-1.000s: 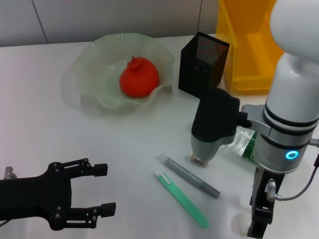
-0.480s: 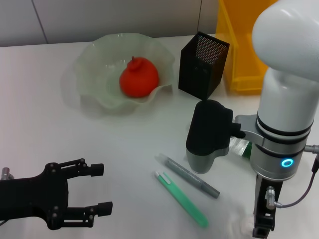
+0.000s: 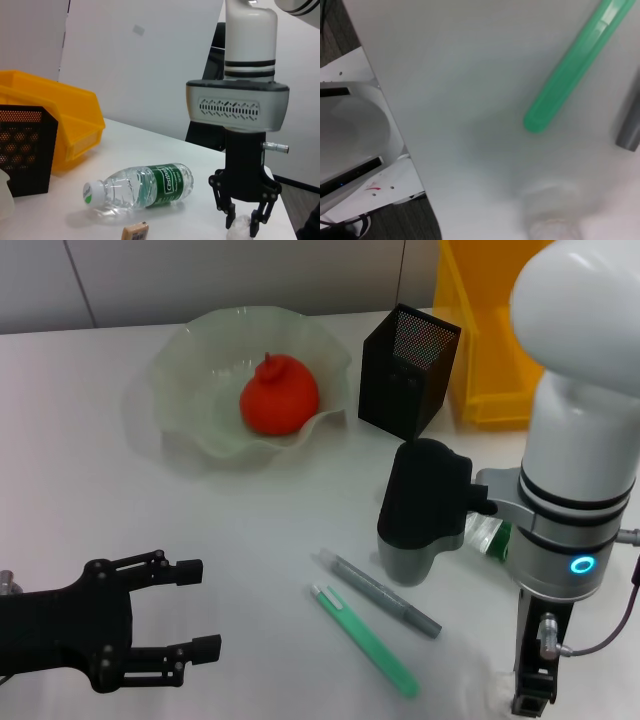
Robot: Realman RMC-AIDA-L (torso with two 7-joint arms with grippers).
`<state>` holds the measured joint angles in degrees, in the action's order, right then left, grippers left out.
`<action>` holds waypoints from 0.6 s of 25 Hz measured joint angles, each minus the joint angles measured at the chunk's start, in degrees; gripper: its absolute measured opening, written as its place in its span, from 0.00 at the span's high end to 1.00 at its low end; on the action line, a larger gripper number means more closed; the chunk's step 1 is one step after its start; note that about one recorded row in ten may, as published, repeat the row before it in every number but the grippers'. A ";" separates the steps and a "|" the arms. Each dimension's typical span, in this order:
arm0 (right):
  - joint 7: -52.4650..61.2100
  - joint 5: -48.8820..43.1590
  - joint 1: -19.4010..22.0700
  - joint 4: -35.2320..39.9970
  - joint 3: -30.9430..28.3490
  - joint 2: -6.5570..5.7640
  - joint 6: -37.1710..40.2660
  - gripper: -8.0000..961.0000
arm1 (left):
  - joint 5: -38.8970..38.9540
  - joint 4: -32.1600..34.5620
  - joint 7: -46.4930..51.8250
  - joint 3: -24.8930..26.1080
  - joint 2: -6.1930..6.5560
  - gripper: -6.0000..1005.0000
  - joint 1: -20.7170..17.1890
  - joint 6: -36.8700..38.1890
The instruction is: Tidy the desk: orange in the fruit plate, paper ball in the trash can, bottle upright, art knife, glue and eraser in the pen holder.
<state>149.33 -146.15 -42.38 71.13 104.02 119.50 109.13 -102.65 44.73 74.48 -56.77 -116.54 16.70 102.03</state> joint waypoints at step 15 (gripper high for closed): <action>-9.29 -7.82 -0.27 9.76 -25.69 -0.96 8.99 0.66 | 0.00 -0.17 -0.04 0.08 -0.09 0.16 0.55 -0.21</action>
<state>140.04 -153.96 -42.65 80.89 78.32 118.54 118.11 -102.65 44.56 74.44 -56.69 -116.64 17.25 101.82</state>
